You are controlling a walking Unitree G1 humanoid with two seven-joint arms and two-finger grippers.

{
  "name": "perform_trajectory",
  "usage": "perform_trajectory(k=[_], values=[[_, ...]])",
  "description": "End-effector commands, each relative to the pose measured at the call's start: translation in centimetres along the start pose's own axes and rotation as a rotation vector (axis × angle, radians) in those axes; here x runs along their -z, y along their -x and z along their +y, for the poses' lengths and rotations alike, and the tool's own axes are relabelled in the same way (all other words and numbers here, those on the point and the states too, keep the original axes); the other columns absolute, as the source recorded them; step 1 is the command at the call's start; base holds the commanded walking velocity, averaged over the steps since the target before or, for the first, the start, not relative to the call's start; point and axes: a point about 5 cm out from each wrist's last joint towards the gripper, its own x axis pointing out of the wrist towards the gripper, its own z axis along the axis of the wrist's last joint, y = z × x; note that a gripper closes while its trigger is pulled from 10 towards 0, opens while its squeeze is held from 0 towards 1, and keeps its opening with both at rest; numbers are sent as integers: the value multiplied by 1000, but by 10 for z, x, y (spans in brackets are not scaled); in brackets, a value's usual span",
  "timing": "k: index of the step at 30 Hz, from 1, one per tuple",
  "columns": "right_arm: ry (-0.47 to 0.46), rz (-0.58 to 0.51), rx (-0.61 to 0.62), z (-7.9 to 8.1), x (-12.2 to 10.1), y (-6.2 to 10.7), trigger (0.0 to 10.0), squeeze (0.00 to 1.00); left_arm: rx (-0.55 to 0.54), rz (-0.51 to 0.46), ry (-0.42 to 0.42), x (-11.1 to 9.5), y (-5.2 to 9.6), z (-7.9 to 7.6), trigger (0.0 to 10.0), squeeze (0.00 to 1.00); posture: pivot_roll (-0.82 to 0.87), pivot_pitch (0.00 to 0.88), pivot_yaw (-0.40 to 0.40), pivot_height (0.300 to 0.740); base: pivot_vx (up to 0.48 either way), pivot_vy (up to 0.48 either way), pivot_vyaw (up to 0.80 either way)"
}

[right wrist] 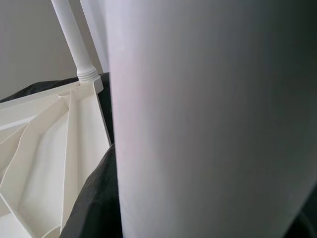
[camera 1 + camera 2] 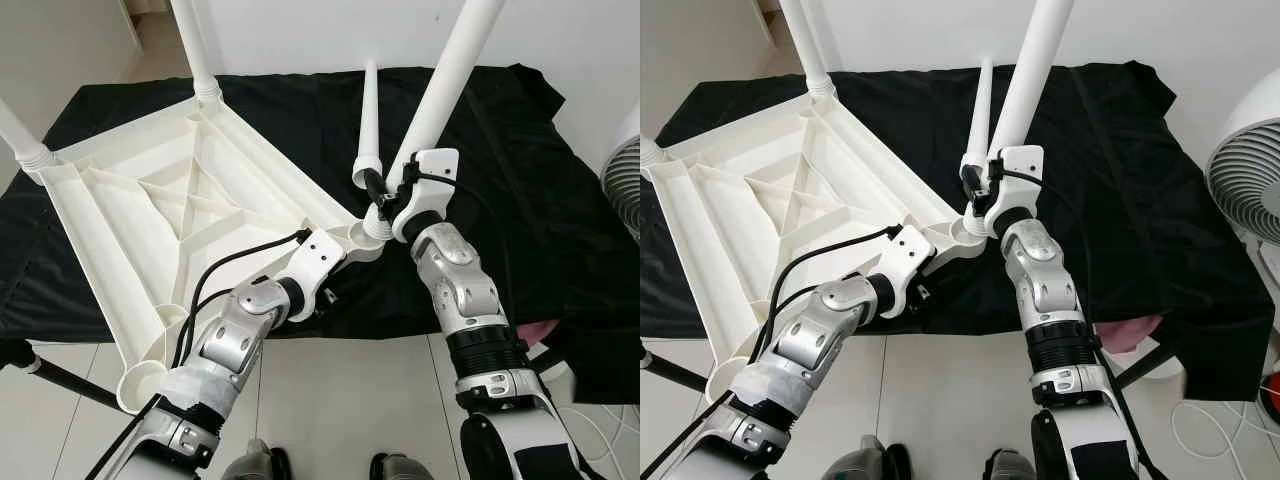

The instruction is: Building children table

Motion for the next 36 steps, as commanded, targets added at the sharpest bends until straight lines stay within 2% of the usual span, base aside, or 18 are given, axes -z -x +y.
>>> perform_trajectory(k=[1, 3, 4, 5, 6, 10, 11, 12, 14, 15, 22, 29, 30, 33, 34, 36], values=[[15, -11, -14, 1, -4, -3, 10000, 0, 25, 10, 1, 3, 1, -7, 3020, 0, -30, 103, 78, 740, 0, 0, 0], [17, -14, -15, 1, -5, -3, 10000, 0, 59, 4, -2, 2, 2, -12, 3020, 0, -30, 103, 78, 740, 0, 0, 0], [21, -16, -18, 1, -5, -3, 10000, 0, 91, 3, -9, 2, 2, -17, 1333, 0, -31, 105, 80, 740, 0, 0, 0], [25, -17, -22, 2, -6, -4, 10000, 0, 107, 5, -17, 2, 1, -20, 2863, 0, -31, 105, 80, 740, 0, 0, 0], [27, -17, -24, 2, -6, -4, 10000, 0, 117, 10, -26, 3, 1, -21, 157, 0, -31, 105, 80, 740, 0, 0, 0], [30, -16, -27, 2, -6, -5, 10000, 0, 135, 11, -45, 3, 1, -26, 157, 0, -28, 108, 79, 740, 0, 0, 0], [32, -15, -30, 3, -6, -5, 10000, 0, 132, 15, -43, 3, 1, -26, 7765, 0, -28, 108, 80, 740, 0, 0, 0], [35, -13, -36, 3, -6, -5, 10000, 0, 134, 19, -43, 3, 1, -27, 9216, 0, -28, 108, 80, 740, 0, 0, 0], [37, -12, -40, 4, -5, -5, 10000, 0, 135, 22, -43, 3, 1, -28, 9216, 0, -28, 108, 80, 740, 0, 0, 0], [40, -9, -52, 6, -4, -5, 10000, 0, 131, 25, -46, 3, 0, -28, 10000, 0, -27, 107, 79, 740, 0, 0, 0], [67, 9, -114, 16, 1, -2, 10000, 0, 116, 16, -47, -1, -1, -29, 10000, 0, -25, 104, 81, 740, 0, 0, 0], [81, 13, -134, 17, 3, 1, 10000, 0, 30, 45, -13, 0, -7, -17, 10000, 0, -29, 101, 84, 740, 0, 0, 0], [83, 14, -133, 16, 3, 2, 10000, 0, 3, 55, -9, 0, -9, -12, 10000, 800, -29, 101, 84, 740, 0, 0, 0], [85, 15, -131, 15, 3, 3, 10000, 0, -21, 64, -6, 0, -10, -6, 10000, 800, -29, 101, 84, 740, 0, 0, 0], [87, 17, -127, 15, 3, 3, 10000, 0, -32, 62, -10, -1, -10, -3, 10000, 1000, -40, 96, 83, 740, 0, 0, 0], [88, 18, -124, 14, 3, 4, 10000, 0, -40, 61, -17, -2, -10, -1, 10000, 1000, -40, 96, 83, 740, 0, 0, 0]])
